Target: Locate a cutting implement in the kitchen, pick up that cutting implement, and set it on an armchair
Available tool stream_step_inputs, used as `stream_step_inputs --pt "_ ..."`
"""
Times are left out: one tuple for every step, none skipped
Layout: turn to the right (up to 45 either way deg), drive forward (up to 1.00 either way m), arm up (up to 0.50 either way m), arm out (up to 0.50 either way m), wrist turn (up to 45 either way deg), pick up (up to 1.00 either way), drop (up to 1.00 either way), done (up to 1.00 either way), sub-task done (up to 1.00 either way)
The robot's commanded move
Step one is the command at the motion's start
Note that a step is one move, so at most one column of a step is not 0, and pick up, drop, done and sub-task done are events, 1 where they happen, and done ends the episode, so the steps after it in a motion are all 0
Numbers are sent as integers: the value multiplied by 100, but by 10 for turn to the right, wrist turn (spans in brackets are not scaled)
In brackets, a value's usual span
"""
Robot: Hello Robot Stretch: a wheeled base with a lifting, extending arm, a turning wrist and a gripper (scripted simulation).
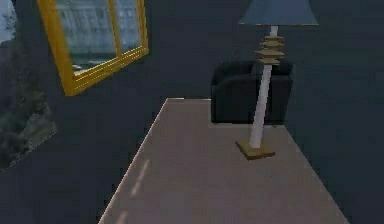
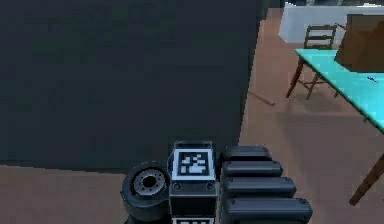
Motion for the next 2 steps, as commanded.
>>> stream_step_inputs --pt "0 100 0 0 0 0 0 0 0" --pt "30 0 0 0 0 0 0 0 0"
